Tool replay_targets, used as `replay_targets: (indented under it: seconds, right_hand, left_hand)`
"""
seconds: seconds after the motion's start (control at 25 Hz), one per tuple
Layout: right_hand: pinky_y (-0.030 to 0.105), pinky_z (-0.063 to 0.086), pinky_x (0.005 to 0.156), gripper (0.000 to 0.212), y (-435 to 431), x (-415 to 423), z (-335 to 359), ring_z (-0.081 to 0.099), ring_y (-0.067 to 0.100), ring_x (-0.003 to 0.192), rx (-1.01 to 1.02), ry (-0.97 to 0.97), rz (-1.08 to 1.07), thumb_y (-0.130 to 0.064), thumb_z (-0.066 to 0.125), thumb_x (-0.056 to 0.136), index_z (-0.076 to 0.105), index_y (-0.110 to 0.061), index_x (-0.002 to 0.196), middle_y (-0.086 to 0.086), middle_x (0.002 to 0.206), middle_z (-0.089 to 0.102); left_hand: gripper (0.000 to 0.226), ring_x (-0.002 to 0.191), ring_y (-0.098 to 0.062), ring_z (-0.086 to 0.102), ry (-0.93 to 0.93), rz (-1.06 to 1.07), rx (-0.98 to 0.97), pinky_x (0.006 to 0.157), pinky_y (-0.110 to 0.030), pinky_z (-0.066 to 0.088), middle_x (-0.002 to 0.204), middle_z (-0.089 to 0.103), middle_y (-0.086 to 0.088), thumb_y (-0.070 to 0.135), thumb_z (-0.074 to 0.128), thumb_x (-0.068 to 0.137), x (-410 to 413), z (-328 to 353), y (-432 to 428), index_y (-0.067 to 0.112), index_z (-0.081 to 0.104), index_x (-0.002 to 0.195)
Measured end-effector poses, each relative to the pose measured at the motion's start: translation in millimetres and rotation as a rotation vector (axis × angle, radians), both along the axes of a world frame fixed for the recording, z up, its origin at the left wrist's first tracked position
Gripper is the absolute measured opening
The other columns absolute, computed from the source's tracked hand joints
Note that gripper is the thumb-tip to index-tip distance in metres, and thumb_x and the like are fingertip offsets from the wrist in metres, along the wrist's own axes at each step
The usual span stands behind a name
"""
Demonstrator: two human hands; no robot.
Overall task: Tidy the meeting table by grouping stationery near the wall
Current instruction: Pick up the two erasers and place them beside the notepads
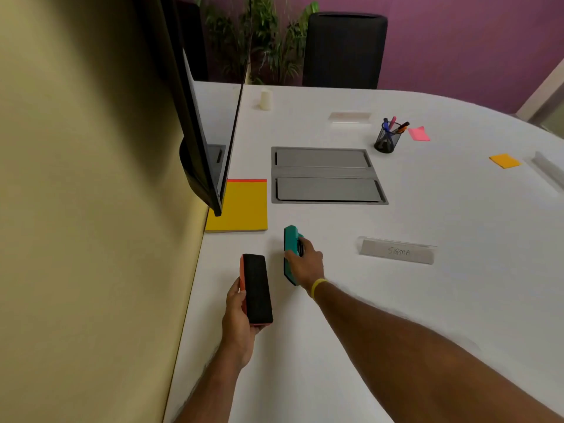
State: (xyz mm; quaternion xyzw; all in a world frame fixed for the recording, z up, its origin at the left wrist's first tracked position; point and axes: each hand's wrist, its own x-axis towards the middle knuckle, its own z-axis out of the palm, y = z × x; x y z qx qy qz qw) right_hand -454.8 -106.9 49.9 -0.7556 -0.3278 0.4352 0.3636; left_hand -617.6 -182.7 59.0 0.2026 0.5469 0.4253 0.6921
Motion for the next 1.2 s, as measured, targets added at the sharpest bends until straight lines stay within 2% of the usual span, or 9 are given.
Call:
replay_targets:
  seconds: [0.28, 0.44, 0.56, 0.64, 0.76, 0.88, 0.96, 1.08, 1.2]
  right_hand:
    - [0.049, 0.055, 0.087, 0.063, 70, -6, -44, 0.046, 0.031, 0.113, -0.035, -0.659, 0.257, -0.045, 0.056, 0.090, 0.032, -0.024, 0.145, 0.012, 0.125, 0.035]
    - [0.047, 0.053, 0.090, 0.060, 105, -6, -54, 0.047, 0.033, 0.114, -0.053, -0.766, 0.290, -0.044, 0.056, 0.092, 0.032, -0.022, 0.142, 0.016, 0.128, 0.034]
    - [0.048, 0.052, 0.090, 0.077, 120, 3, -52, 0.046, 0.033, 0.115, -0.076, -0.765, 0.335, -0.059, 0.058, 0.087, 0.025, -0.024, 0.148, 0.016, 0.128, 0.035]
    - [0.049, 0.048, 0.093, 0.087, 115, 9, -42, 0.046, 0.033, 0.116, -0.072, -0.755, 0.235, -0.065, 0.057, 0.083, 0.021, -0.023, 0.150, 0.016, 0.129, 0.037]
    - [0.044, 0.050, 0.095, 0.070, 78, 10, -21, 0.054, 0.028, 0.116, 0.074, -0.530, 0.046, -0.051, 0.064, 0.086, 0.038, -0.016, 0.141, 0.011, 0.127, 0.049]
    - [0.032, 0.056, 0.084, 0.056, 15, -7, -7, 0.065, 0.020, 0.100, 0.064, -0.007, 0.090, -0.043, 0.067, 0.088, 0.046, -0.017, 0.133, 0.006, 0.113, 0.062]
    - [0.034, 0.056, 0.087, 0.059, -15, -21, -7, 0.065, 0.019, 0.100, -0.030, 0.205, 0.145, -0.046, 0.068, 0.086, 0.042, -0.023, 0.133, 0.002, 0.115, 0.062]
    - [0.037, 0.056, 0.087, 0.064, -26, -30, -24, 0.062, 0.018, 0.101, -0.101, 0.287, 0.085, -0.049, 0.071, 0.080, 0.040, -0.024, 0.130, 0.000, 0.117, 0.060]
    - [0.036, 0.056, 0.082, 0.070, -27, -28, -37, 0.061, 0.021, 0.100, -0.156, 0.245, 0.006, -0.042, 0.077, 0.072, 0.042, -0.017, 0.127, 0.003, 0.115, 0.059]
  left_hand:
    - [0.042, 0.110, -0.026, 0.056, 0.070, 0.013, 0.040, 0.073, -0.041, 0.055, 0.123, 0.055, 0.002, 0.025, 0.043, 0.099, -4, -17, 1, 0.036, 0.039, 0.140]
    - [0.042, 0.110, -0.031, 0.055, 0.137, 0.013, 0.007, 0.077, -0.044, 0.055, 0.127, 0.053, -0.005, 0.024, 0.044, 0.099, -5, -31, 6, 0.032, 0.039, 0.140]
    - [0.037, 0.110, -0.030, 0.056, 0.143, -0.012, 0.017, 0.080, -0.046, 0.055, 0.123, 0.056, -0.004, 0.023, 0.047, 0.097, -3, -36, 10, 0.034, 0.042, 0.132]
    - [0.042, 0.109, -0.026, 0.058, 0.159, -0.062, 0.061, 0.080, -0.042, 0.056, 0.121, 0.057, -0.001, 0.025, 0.051, 0.094, 0, -35, 10, 0.033, 0.042, 0.134]
    - [0.055, 0.102, -0.020, 0.060, 0.315, -0.079, 0.086, 0.075, -0.033, 0.056, 0.125, 0.057, -0.004, 0.021, 0.060, 0.093, 9, -32, 11, 0.028, 0.036, 0.142]
    - [0.078, 0.101, -0.018, 0.060, 0.738, -0.110, 0.241, 0.073, -0.031, 0.056, 0.125, 0.058, -0.005, 0.025, 0.080, 0.077, 21, -28, 16, 0.023, 0.036, 0.142]
    - [0.086, 0.109, -0.020, 0.058, 0.971, -0.184, 0.396, 0.080, -0.036, 0.058, 0.124, 0.059, -0.002, 0.033, 0.086, 0.067, 34, -32, 13, 0.021, 0.040, 0.138]
    - [0.084, 0.111, -0.021, 0.057, 1.101, -0.233, 0.501, 0.084, -0.036, 0.056, 0.124, 0.060, -0.002, 0.035, 0.088, 0.064, 47, -33, 4, 0.019, 0.044, 0.134]
    - [0.087, 0.114, -0.017, 0.053, 1.028, -0.313, 0.508, 0.088, -0.036, 0.055, 0.128, 0.058, 0.001, 0.035, 0.087, 0.065, 37, -41, -5, 0.022, 0.040, 0.138]
